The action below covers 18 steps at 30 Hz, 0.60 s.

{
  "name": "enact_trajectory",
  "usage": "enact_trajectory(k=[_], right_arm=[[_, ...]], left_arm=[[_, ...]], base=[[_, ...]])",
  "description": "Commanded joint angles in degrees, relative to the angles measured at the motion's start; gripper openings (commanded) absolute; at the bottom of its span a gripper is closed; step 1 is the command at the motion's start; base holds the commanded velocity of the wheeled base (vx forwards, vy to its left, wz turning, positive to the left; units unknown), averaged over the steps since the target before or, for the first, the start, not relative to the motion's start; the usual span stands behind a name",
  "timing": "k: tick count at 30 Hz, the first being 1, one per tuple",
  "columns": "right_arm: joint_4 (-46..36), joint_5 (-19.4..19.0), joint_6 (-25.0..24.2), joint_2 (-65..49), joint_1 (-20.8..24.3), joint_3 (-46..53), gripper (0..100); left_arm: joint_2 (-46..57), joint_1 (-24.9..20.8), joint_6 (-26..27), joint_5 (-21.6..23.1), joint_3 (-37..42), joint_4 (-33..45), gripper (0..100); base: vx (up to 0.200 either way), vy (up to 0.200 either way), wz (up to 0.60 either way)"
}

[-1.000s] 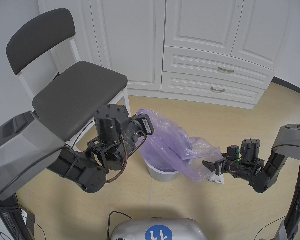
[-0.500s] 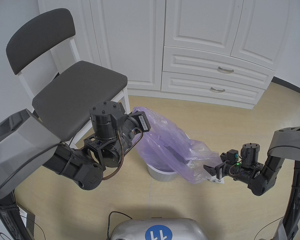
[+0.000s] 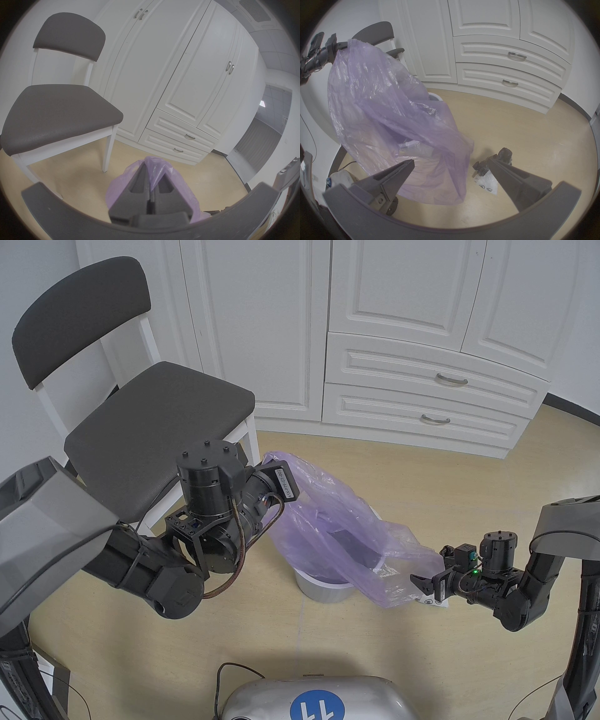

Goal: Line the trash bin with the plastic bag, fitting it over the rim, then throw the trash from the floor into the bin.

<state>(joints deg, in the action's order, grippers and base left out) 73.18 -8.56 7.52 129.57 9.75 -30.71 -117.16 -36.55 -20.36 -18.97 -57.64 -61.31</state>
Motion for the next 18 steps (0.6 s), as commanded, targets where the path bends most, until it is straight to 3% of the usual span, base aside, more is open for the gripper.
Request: enact_trajectory(k=[1,2,6,14,18], right_arm=[[-0.14,-0.23,0.04,0.68,0.00,-0.23,100],[-0.23,-0.41,-0.31,0.42,0.00,-0.23,0],[-0.14,-1.46,-2.69,0.42,0.09,-0.32,0],[0.65,-7.61,-10.51,0.94,-0.35,-1.46,0],[2.23,-8.23,-10.95,1.73,-1.05,-1.72,0]], left_arm=[[0.18,-0.02,-0.03,-0.02,-0.02,-0.04,0],[0.18,-0.02,-0.03,-0.02,-0.02,-0.04,0],[0.18,0.07,-0.03,-0.02,-0.02,-0.04,0],[0.18,0.07,-0.12,-0.10,-0.02,-0.04,0],[0.27,0.16,-0.12,-0.02,-0.02,-0.04,0]], base=[[0.000,0.000,0.00],[0.000,0.000,0.00],[0.000,0.000,0.00],[0.000,0.000,0.00],[0.000,0.000,0.00]])
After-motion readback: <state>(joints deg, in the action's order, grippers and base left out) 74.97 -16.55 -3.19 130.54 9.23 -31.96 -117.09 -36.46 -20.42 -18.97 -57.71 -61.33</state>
